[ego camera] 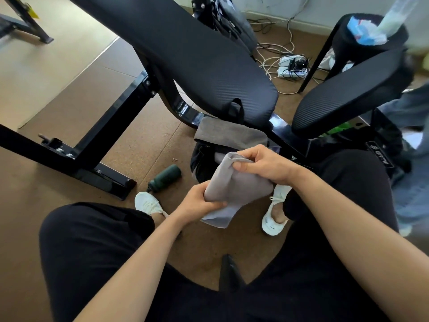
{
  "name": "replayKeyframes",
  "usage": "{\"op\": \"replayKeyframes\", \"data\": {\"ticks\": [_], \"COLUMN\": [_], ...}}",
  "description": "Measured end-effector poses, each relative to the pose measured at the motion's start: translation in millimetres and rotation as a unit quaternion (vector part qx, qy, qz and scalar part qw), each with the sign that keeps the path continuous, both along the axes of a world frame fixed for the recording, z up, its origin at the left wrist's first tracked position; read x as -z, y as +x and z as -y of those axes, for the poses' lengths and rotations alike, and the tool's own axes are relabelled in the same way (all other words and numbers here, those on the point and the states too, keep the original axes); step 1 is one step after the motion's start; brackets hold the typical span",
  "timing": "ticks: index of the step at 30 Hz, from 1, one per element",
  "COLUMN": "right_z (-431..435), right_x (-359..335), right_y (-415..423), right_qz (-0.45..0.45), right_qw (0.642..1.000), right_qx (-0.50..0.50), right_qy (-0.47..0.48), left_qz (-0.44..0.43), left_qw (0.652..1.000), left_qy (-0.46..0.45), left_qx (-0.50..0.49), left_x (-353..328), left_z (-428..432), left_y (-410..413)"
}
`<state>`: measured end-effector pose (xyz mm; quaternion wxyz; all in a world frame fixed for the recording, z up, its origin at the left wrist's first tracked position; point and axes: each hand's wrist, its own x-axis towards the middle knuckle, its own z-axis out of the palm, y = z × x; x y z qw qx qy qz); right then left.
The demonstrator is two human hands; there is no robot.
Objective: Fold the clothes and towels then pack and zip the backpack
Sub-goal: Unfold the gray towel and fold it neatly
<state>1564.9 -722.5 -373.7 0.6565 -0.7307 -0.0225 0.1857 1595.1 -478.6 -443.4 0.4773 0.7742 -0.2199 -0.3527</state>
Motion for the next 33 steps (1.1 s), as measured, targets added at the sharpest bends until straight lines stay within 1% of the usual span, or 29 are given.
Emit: {"op": "replayKeyframes", "data": {"ticks": [2,4,6,8,10,14,17,18,20,24,27,29,33], "right_z": [11,19,26,34,43,56,67,70,70,52,43,38,33], "right_x": [-2,-2,2,7,15,27,35,38,40,36,29,19,0], "right_y": [-2,-3,-2,1,5,14,18,19,20,13,9,5,-3], "right_qz": [-0.007,0.006,0.021,0.032,0.036,0.039,0.025,0.019,0.009,0.048,0.065,0.045,-0.035], "right_qw": [0.999,0.995,0.981,0.961,0.938,0.884,0.852,0.849,0.862,0.919,0.941,0.951,0.963], "right_qx": [0.04,0.102,0.194,0.275,0.343,0.454,0.516,0.523,0.504,0.384,0.319,0.299,0.252], "right_qy": [0.0,0.011,0.021,-0.001,-0.043,-0.098,-0.088,-0.075,-0.053,-0.074,-0.093,-0.059,0.087], "left_qz": [0.024,0.022,0.007,-0.011,-0.038,-0.063,-0.062,-0.056,-0.052,-0.054,-0.055,-0.052,-0.029], "left_qw": [0.998,0.995,0.99,0.986,0.986,0.991,0.991,0.99,0.989,0.985,0.986,0.986,0.988], "left_qy": [0.051,0.101,0.141,0.166,0.162,0.115,0.062,0.047,0.021,-0.001,-0.011,-0.014,-0.001], "left_qx": [0.001,0.011,0.022,0.035,0.028,-0.034,-0.098,-0.118,-0.139,-0.165,-0.158,-0.155,-0.152], "left_x": [11,17,23,26,28,21,17,16,14,12,12,13,14], "left_z": [-1,-5,-10,-14,-16,-22,-25,-24,-23,-21,-19,-19,-19], "left_y": [1,3,3,3,2,2,2,2,1,1,0,0,2]}}
